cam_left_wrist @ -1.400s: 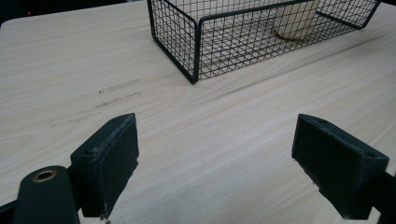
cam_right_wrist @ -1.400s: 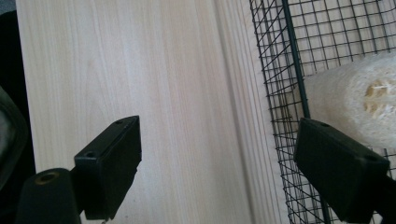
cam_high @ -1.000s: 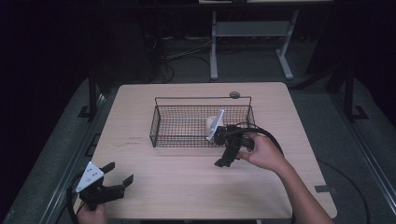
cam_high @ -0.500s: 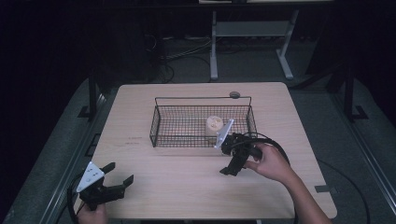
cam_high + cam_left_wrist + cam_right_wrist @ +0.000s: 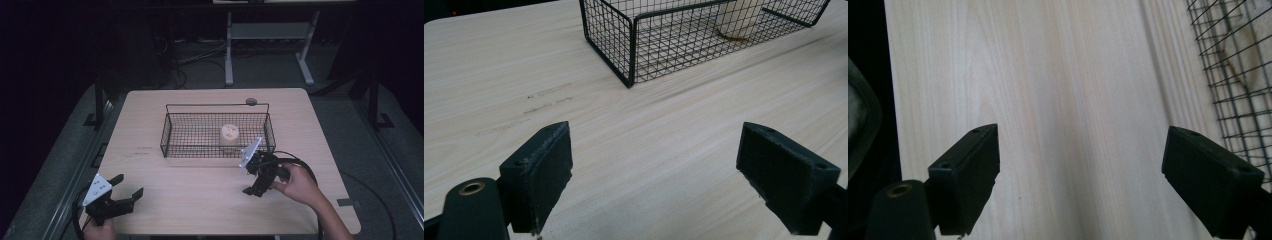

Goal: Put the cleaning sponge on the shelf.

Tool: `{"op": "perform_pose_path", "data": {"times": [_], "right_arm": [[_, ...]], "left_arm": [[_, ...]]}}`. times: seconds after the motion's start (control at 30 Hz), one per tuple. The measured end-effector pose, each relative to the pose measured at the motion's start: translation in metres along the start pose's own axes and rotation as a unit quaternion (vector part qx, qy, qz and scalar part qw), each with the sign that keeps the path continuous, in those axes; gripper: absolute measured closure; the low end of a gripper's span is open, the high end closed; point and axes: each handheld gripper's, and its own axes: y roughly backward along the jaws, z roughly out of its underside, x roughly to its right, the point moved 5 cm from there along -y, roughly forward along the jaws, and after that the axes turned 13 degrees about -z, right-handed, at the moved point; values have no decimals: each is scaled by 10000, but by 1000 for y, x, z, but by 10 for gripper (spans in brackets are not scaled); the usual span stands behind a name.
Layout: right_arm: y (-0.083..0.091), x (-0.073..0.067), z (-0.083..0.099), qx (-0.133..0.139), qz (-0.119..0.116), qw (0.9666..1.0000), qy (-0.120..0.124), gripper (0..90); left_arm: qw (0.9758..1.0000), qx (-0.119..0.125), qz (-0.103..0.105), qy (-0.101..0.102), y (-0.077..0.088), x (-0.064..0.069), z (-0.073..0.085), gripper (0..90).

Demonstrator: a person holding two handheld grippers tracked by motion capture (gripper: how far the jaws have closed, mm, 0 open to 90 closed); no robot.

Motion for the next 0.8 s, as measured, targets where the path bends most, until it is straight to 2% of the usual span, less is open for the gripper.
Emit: {"op": "perform_pose_path", "data": {"times": [0.63,0.8], "right_arm": [[-10,-12,32,-6,110,9999,-71,149],[-9,-15,40,73,128,9999,-89,149]], "left_arm": [[10000,-30,-14,-49,-1,0,0,139],[10000,-30,-15,-72,-1,1,0,139]]}}
